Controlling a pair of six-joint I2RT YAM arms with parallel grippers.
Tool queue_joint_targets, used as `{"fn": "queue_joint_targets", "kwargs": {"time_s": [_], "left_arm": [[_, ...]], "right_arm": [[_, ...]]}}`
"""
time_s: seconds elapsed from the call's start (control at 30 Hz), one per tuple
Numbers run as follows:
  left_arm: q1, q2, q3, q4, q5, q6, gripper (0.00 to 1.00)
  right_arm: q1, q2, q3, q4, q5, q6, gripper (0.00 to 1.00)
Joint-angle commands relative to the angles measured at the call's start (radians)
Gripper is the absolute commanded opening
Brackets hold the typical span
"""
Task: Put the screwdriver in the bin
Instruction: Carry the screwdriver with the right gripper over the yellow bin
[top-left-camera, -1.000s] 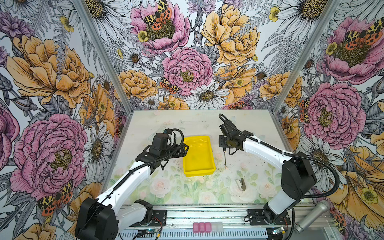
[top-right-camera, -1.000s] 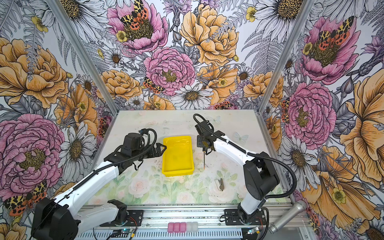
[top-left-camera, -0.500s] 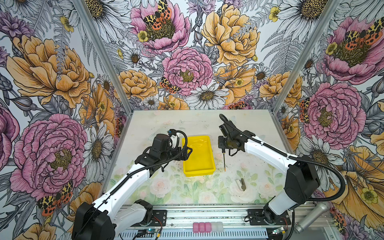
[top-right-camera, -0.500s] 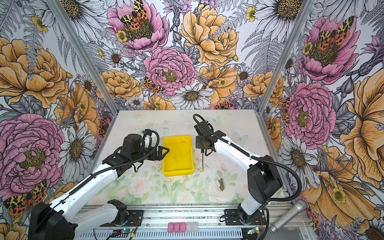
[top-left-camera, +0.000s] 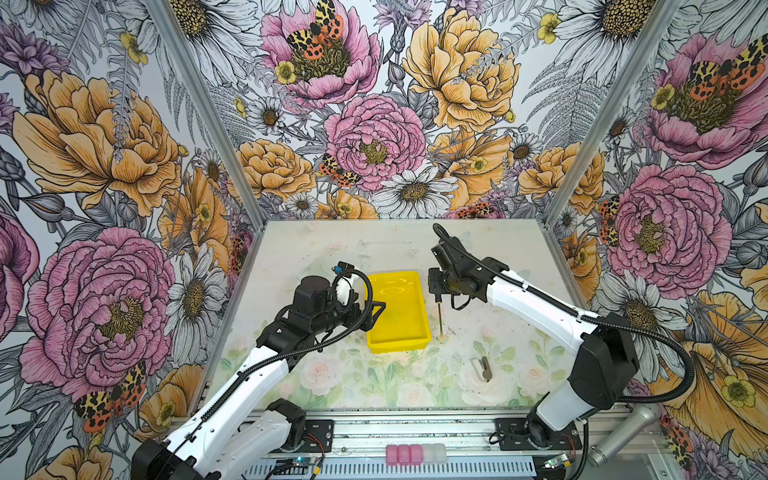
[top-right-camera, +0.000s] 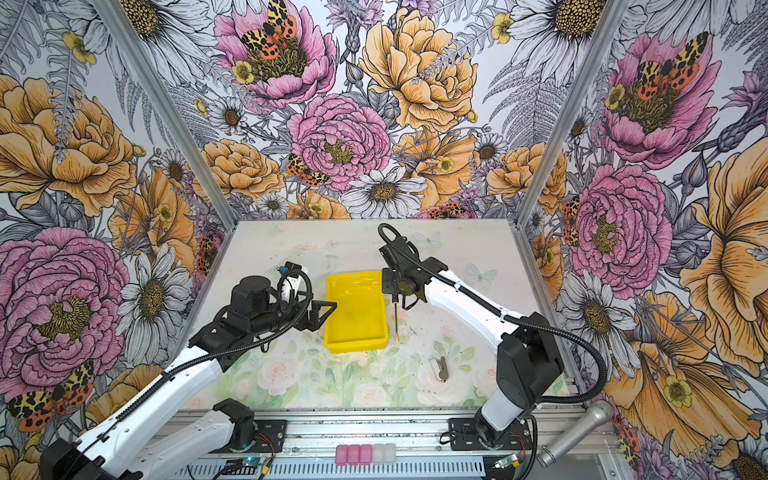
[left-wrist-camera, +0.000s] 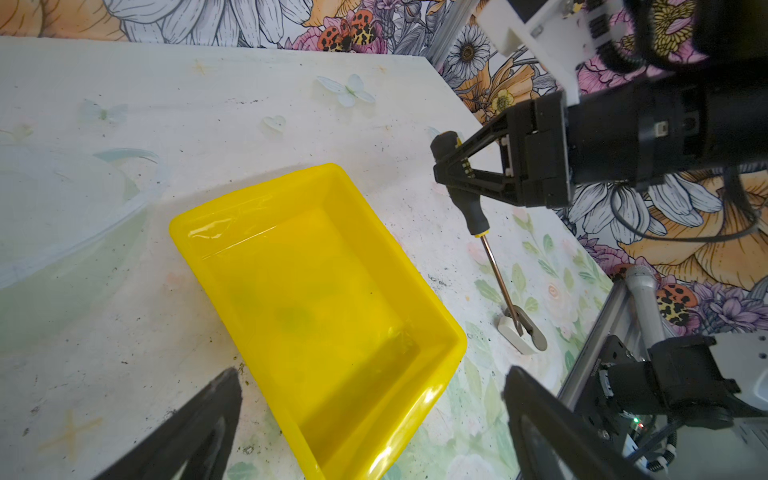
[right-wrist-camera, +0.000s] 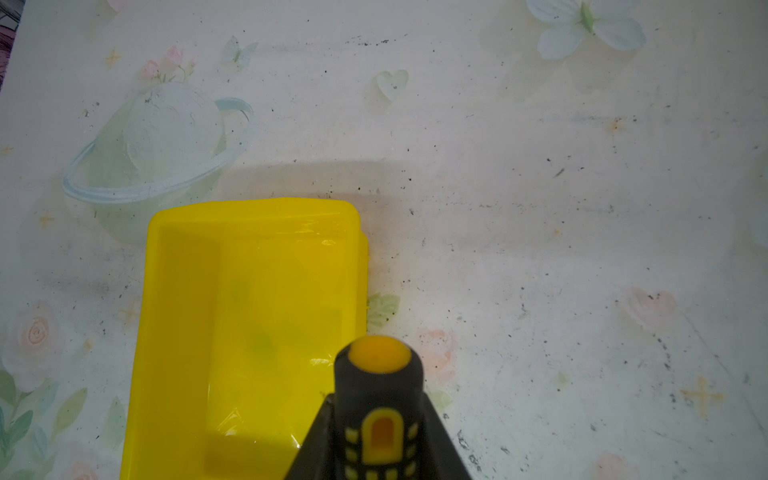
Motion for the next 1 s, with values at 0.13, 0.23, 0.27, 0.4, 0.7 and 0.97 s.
{"fn": "queue_joint_targets", "kwargs": {"time_s": [0.13, 0.23, 0.27, 0.4, 0.7, 0.97], "left_arm": [[-0.052, -0.028, -0.009, 0.033, 0.103, 0.056, 0.99], [-0.056, -0.035, -0.008, 0.033, 0.101, 0.055, 0.99], [-0.057, -0.036, -0.008, 0.033, 0.100, 0.053, 0.99], [-0.063, -0.041, -0.006, 0.033, 0.097, 0.033, 0.99], [-0.092, -0.085, -0.063, 0.051, 0.029, -0.004, 0.99], [-0.094, -0.103, -0.062, 0.051, 0.033, 0.005, 0.98]], "right_arm": [[0.034, 0.036, 0.110, -0.007, -0.032, 0.006, 0.00], [0.042, 0.059, 0.141, -0.010, -0.039, 0.003, 0.00], [0.046, 0.067, 0.154, -0.012, -0.043, -0.001, 0.00], [0.061, 0.096, 0.192, -0.018, -0.046, -0.008, 0.00], [0.092, 0.167, 0.264, -0.015, -0.041, -0.008, 0.00], [0.100, 0.214, 0.331, -0.016, -0.055, -0.026, 0.00]]}}
